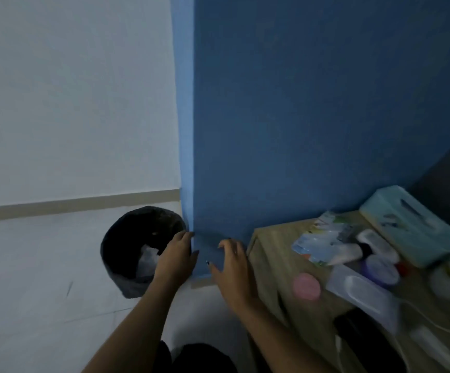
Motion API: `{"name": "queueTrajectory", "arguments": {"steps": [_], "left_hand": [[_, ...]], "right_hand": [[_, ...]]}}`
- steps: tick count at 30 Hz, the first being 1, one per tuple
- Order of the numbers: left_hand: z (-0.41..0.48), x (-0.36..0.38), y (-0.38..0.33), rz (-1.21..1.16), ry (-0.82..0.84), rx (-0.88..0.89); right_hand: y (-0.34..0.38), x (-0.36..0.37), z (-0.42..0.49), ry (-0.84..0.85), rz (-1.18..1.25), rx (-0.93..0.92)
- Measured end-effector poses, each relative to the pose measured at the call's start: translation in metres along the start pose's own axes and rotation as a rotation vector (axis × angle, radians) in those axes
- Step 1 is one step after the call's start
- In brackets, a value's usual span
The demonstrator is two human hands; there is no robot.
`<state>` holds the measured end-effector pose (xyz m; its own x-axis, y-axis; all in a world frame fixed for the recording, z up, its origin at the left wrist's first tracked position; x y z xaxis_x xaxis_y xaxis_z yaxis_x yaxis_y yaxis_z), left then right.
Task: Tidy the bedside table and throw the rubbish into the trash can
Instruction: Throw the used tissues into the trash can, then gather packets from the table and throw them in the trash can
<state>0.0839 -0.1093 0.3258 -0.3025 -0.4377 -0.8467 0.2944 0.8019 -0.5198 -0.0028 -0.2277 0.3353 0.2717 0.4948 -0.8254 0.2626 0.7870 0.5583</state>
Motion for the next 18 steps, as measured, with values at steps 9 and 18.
{"name": "queueTrajectory", "arguments": {"steps": [9,18], "left_hand": [[0.002,0.063,-0.147,-0.182,0.025,0.131],[0.026,0.126,-0.173,-0.416,0.035,-0.097]], "right_hand": [[-0.129,-0.140,-0.004,-0.287,-0.093,0.260],[-0.196,-0.146,0.041,-0.154,-0.374,0.424]]}}
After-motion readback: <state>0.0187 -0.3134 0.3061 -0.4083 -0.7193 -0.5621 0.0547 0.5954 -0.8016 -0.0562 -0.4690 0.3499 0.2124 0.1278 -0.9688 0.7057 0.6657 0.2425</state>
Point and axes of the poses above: each hand's wrist, its own z-axis towards the middle knuckle, its own x-axis out of the palm, y = z × x, the point moved 6 cm from there along z, towards the middle knuckle, and after that the axes turned 2 degrees about y, right-handed, at the moved point
